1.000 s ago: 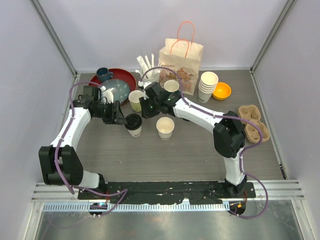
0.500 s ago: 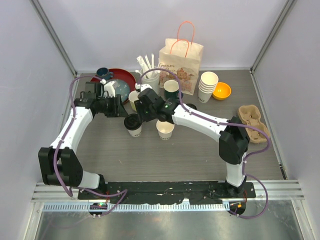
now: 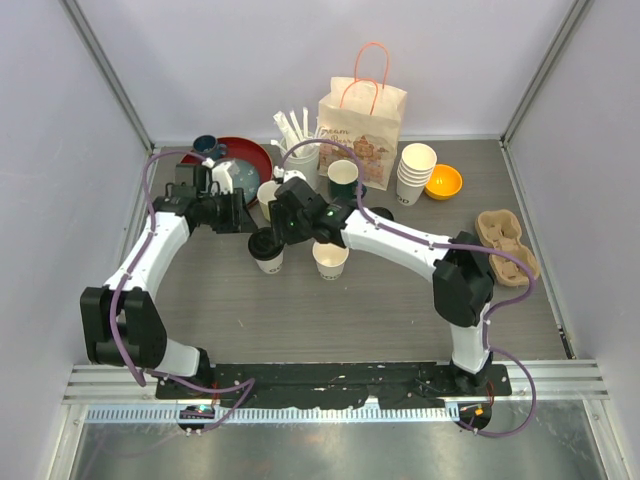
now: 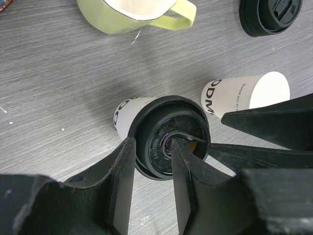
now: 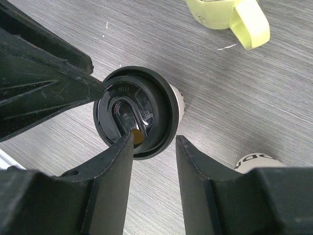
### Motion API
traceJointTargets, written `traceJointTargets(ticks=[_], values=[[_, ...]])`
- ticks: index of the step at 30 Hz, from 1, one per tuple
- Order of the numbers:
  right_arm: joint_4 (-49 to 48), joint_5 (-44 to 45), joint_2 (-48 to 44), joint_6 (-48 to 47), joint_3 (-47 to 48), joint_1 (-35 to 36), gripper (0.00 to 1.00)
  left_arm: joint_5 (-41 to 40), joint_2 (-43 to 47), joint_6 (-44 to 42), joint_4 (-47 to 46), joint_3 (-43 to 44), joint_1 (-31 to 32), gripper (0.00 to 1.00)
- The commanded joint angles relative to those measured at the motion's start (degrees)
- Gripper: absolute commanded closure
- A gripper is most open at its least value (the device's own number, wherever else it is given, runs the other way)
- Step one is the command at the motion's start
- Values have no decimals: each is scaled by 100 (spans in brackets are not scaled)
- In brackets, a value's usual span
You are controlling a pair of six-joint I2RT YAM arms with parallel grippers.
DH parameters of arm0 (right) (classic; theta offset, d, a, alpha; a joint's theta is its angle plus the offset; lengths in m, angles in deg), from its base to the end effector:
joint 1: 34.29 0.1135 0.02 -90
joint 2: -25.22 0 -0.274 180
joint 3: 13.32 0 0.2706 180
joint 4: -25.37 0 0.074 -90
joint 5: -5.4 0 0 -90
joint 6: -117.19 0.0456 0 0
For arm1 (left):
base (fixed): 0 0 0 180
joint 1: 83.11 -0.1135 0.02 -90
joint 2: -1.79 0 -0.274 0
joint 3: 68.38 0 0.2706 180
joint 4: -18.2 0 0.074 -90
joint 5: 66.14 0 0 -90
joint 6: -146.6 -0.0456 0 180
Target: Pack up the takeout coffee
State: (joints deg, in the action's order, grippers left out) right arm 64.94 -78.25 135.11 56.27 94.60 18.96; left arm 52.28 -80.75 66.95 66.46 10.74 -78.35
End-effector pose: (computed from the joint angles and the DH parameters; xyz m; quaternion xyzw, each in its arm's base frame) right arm 0.2870 0.3760 0.2827 -0.1684 0.8951 0.2317 0.3417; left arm 0.3224 -0.0486 0.2795 0.0358 0.9185 -0.2717 0.2849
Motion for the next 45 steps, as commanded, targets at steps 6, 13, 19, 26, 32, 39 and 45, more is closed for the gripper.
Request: traceJointTargets(ticks=[6, 13, 19, 26, 32, 39, 45], values=[[-13, -151, 401, 1, 464, 36, 58, -48, 204, -59, -275, -197, 8, 59], [197, -20, 630, -306, 842, 27, 64, 5, 230, -103, -222, -302, 8, 59], [373, 51, 850, -815, 1333, 10, 63, 198, 274, -112, -90, -434, -194, 59], [558, -160, 1043, -1185, 1633, 10, 63, 400, 388, -200, 191, -487, -300, 59], [602, -151, 1044, -1571, 1765, 10, 60, 664, 441, -174, 376, -417, -300, 59], [743, 191, 1017, -1520, 1994, 18, 58, 506, 318, 124, 69, -171, -300, 60], [690, -134, 1070, -1326, 1818, 27, 59, 401, 107, 222, -72, -153, -265, 63]])
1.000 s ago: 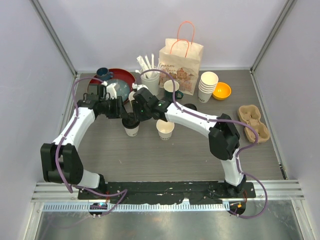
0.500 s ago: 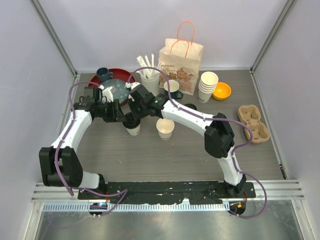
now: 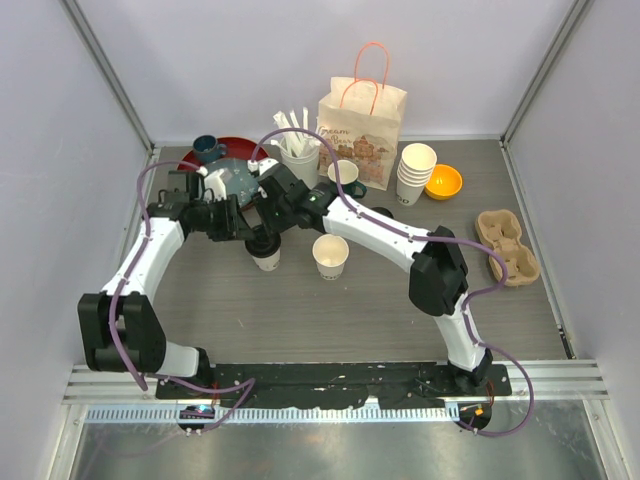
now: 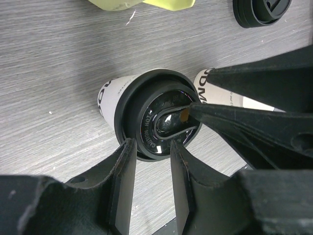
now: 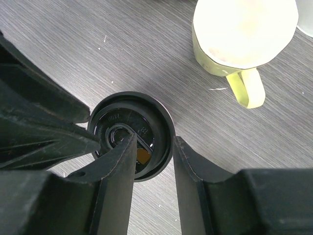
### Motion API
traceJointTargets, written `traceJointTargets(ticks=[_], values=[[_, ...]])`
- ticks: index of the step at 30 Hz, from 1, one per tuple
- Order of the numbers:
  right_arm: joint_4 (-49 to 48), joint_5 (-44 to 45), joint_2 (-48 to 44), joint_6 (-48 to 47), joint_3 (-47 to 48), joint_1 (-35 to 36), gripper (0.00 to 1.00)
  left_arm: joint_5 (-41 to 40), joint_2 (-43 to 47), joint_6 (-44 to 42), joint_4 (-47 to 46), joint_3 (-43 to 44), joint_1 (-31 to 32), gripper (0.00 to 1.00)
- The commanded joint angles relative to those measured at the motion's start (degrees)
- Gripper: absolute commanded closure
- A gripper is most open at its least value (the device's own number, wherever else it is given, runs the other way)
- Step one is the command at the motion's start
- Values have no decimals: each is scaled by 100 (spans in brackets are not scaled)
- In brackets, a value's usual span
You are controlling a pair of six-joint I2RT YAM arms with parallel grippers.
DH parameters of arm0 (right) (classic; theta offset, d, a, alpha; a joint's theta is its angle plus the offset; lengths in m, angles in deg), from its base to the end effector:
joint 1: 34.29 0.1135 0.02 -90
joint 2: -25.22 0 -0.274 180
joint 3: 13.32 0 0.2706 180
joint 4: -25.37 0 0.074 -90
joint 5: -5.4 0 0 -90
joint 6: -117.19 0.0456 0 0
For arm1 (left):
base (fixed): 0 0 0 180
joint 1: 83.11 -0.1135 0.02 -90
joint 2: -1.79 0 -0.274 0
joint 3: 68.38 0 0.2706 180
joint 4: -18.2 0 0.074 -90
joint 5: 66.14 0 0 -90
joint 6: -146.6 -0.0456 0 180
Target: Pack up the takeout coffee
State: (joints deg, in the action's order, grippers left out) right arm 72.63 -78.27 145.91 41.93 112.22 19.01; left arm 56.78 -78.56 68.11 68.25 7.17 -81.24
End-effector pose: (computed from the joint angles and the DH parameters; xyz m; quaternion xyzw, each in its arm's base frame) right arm 0.3133 0.4120 0.2915 -0.2806 0.8697 0.1835 0.3622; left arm 0.3074 -0.0348 0.2692 0.0084 0.9182 -0.3020 0.2561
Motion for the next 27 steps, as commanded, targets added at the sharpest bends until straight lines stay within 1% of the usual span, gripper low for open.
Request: traceJointTargets(ticks=[1, 11, 14, 15, 17, 20, 21, 23, 24, 27], values=[[-88, -167, 8, 151, 48, 23, 60, -67, -120, 106, -260, 195, 33, 63], [-132, -184, 96, 134, -163, 23, 62, -111, -366, 115, -357, 160, 112, 63], [-185, -299, 105, 134, -295, 14, 64, -199, -393, 106, -392, 107, 112, 64], [-202, -316, 96, 160, -417, 31, 66, -216, -402, 89, -392, 72, 112, 64], [-316, -378, 52, 195, -576, 14, 67, -190, -428, 97, -410, 19, 112, 64], [-510, -448, -62, 266, -988, -12, 73, -181, -516, 97, -419, -147, 112, 66], [-571, -509, -89, 362, -1251, -30, 76, -181, -586, 80, -419, -183, 112, 65], [-800, -754, -185, 468, -1542, -82, 78, -216, -665, 1, -384, -262, 112, 65], [-939, -791, -203, 520, -1796, -135, 79, -225, -744, -26, -340, -280, 112, 66], [-1046, -791, -238, 600, -2087, -179, 82, -199, -928, -105, -296, -341, 86, 66]])
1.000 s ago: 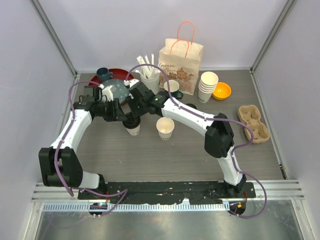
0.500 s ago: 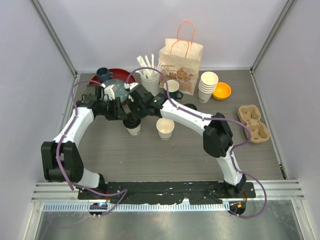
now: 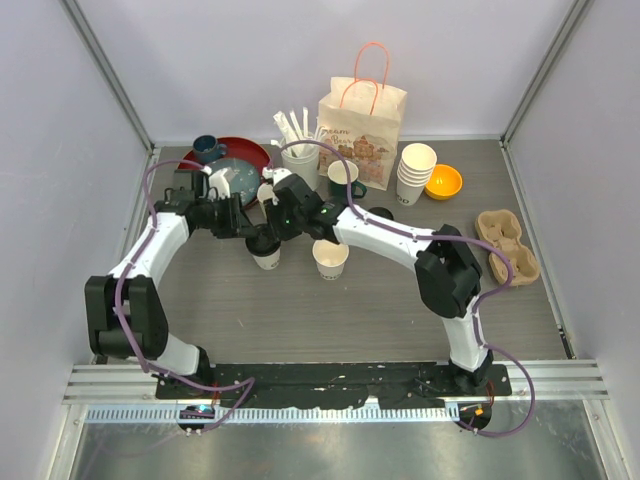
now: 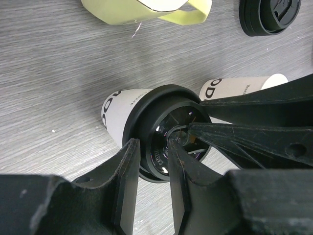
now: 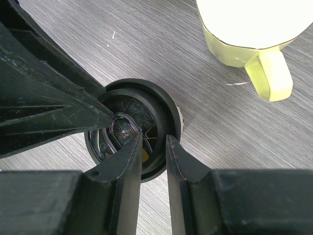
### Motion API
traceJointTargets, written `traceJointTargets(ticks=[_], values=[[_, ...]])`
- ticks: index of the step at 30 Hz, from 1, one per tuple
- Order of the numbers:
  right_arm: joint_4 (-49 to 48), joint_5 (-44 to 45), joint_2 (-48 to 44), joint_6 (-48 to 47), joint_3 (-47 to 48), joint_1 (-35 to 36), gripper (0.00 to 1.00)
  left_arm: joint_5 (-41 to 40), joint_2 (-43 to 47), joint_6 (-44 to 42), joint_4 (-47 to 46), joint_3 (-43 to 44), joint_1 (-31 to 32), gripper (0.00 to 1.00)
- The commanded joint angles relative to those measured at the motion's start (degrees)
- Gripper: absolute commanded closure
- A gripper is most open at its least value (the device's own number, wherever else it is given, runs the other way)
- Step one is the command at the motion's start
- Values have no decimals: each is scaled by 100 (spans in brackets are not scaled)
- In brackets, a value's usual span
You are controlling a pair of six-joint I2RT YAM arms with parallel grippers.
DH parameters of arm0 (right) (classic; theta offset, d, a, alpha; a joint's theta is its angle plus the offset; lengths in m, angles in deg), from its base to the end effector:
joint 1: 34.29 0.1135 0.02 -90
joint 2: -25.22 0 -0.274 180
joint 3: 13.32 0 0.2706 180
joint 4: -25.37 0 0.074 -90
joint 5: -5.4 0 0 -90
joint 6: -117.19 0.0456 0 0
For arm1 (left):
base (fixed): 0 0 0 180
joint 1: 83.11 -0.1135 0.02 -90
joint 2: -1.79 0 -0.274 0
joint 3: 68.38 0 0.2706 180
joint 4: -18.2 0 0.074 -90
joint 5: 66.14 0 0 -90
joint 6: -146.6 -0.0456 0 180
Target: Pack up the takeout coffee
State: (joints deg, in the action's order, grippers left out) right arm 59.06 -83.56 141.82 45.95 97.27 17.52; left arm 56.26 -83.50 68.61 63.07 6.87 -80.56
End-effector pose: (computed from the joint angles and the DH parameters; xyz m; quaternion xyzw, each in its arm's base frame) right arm 0.3121 0.3955 0.2538 -0.2538 0.8689 0.2388 0.3516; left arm 0.3272 -0.0390 0.2473 0.0083 0.9194 -0.3006 0.2534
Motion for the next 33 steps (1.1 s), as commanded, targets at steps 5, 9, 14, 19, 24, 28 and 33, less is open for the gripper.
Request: traceJointTargets(ticks=[5, 9, 14, 19, 24, 28, 33], values=[[171, -306, 162, 242, -1075, -83, 85, -164, -681, -313, 363, -425, -105, 66], [56, -148, 109, 268, -1349, -101, 85, -217, -681, -410, 337, -609, -167, 66], [56, -148, 56, 215, -1262, -101, 85, -182, -664, -454, 354, -575, -193, 66], [118, -130, -119, 154, -972, -92, 83, 160, -427, -401, 337, -294, -193, 66], [144, -130, -216, 101, -594, -31, 76, 547, -207, -357, 319, -135, -193, 62], [170, -130, -225, 66, -356, -13, 66, 688, -93, -305, 310, 49, -193, 61], [276, 11, -155, 31, -22, -4, 58, 794, -22, -182, 275, 67, -193, 60]])
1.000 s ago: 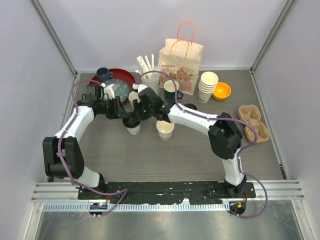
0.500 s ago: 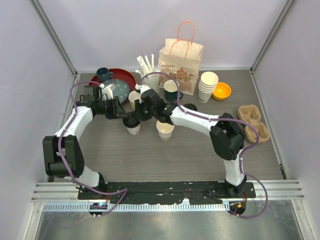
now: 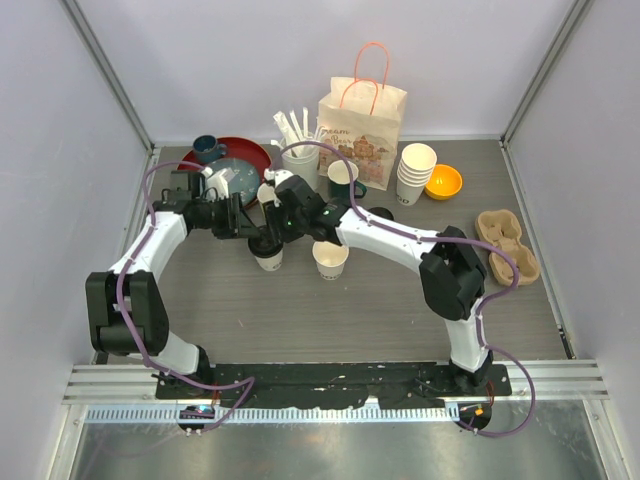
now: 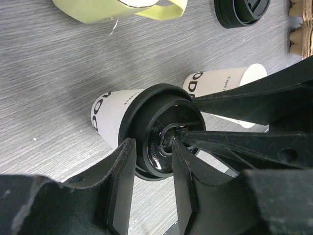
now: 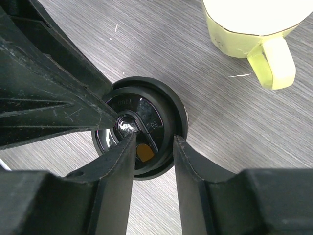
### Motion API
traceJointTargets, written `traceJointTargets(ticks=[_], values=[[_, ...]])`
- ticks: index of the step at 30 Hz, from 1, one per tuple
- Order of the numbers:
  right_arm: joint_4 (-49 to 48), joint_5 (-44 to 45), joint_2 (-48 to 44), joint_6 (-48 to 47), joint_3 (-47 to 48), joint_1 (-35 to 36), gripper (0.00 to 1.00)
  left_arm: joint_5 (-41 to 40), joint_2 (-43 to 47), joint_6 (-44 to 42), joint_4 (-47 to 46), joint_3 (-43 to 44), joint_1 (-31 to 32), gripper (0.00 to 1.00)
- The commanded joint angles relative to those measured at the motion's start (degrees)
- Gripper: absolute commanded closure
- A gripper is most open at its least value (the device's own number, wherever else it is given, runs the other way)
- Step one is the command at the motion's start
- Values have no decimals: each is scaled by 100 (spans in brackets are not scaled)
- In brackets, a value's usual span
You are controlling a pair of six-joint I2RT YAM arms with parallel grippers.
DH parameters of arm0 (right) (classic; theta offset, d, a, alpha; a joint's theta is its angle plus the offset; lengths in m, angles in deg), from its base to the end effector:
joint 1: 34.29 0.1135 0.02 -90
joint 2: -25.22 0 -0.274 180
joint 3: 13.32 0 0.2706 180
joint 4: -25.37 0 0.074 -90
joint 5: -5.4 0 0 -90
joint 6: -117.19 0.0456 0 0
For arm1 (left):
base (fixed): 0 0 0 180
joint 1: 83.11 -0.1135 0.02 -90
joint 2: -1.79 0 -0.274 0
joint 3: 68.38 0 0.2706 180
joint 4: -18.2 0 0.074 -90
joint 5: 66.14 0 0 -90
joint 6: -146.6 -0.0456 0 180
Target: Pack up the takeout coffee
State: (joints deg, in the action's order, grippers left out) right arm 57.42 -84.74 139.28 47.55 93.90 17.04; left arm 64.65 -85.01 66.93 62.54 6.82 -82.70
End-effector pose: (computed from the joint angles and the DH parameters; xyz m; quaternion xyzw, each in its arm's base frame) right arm 0.3083 0.3854 0.2564 -0.2414 0.8693 0.2535 0.3490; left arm 0.3303 -0.0322 0.2428 0.0242 0.9017 -0.3574 0.2421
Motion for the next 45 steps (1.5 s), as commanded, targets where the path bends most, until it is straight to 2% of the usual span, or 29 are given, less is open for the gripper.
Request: traceJointTargets(ticks=[1, 12, 18, 25, 28, 29, 32, 33, 37, 40, 45], values=[[440, 102, 90, -137, 350, 35, 56, -37, 120, -22, 362, 106, 21, 60], [659, 251, 29, -269, 956, 35, 46, -133, 217, -39, 521, 467, 12, 59], [922, 365, -190, -322, 1176, -140, 38, -248, 269, -83, 503, 546, 4, 58], [1064, 1252, -1552, -23, 246, -1194, 40, -344, 401, -338, 749, 783, -14, 49], [1125, 1263, -1939, -119, -413, -1818, 44, -467, 480, -400, 785, 801, -14, 45], [1108, 1106, -2001, -285, -711, -2046, 45, -485, 506, -417, 776, 792, -14, 44], [994, 253, -2037, -1645, -1160, -2136, 46, -459, 515, -426, 793, 775, -14, 44], [1011, 191, -2011, -2232, -1223, -2136, 46, -441, 507, -426, 793, 775, -14, 43], [941, 454, -1800, -3315, -1408, -2154, 49, -415, 463, -400, 837, 775, -14, 44], [835, 488, -1493, -3714, -1417, -2162, 55, -423, 507, -426, 837, 740, -23, 44], [818, 559, -984, -3969, -1206, -2162, 54, -424, 551, -453, 837, 704, -14, 44]])
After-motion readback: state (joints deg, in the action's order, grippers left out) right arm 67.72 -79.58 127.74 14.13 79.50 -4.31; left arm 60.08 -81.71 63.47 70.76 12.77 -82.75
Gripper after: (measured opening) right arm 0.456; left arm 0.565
